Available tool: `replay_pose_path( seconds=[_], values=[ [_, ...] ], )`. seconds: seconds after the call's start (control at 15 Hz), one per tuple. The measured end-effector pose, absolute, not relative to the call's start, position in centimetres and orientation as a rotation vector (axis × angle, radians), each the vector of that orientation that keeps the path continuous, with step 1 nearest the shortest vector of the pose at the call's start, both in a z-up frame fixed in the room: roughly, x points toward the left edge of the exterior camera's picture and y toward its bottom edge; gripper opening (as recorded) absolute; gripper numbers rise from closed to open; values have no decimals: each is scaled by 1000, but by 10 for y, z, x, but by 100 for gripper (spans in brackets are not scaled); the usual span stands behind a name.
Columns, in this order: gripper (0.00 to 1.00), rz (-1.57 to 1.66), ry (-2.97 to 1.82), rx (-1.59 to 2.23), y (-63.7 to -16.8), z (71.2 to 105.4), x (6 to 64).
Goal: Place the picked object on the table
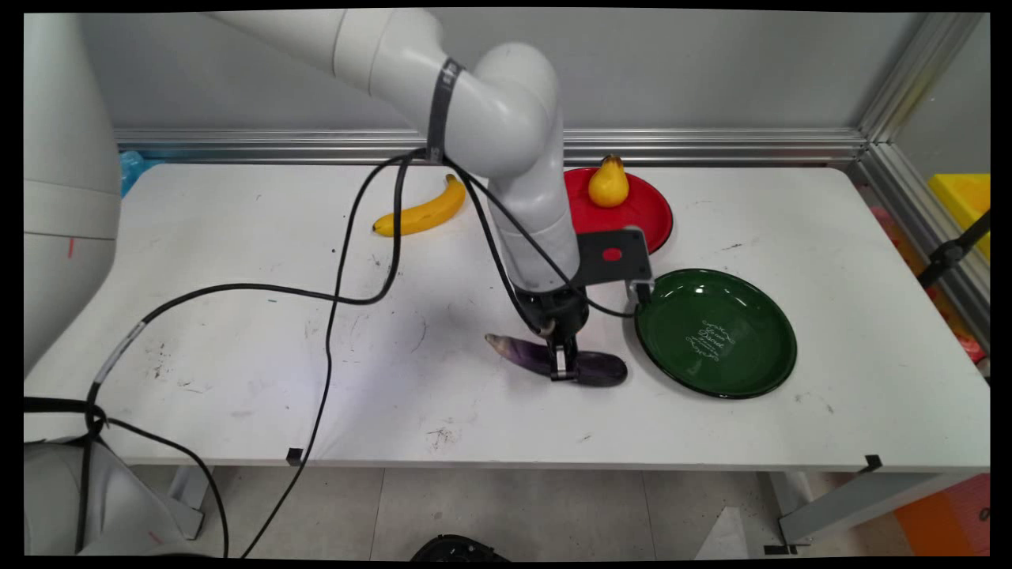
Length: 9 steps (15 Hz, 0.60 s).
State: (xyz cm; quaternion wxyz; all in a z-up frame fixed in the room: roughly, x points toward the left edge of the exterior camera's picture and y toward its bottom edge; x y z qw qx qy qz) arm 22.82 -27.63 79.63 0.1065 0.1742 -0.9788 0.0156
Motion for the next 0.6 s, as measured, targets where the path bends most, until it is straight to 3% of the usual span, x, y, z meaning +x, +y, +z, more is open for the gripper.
replay_pose_path(
  seconds=[0.13, 0.2, 0.6],
  values=[
    [0, 36, -2876, 507, -277, 788, 227],
    [100, 32, -2871, 503, -277, 784, 227],
    [100, 53, -2862, 494, -277, 779, 233]
  ],
)
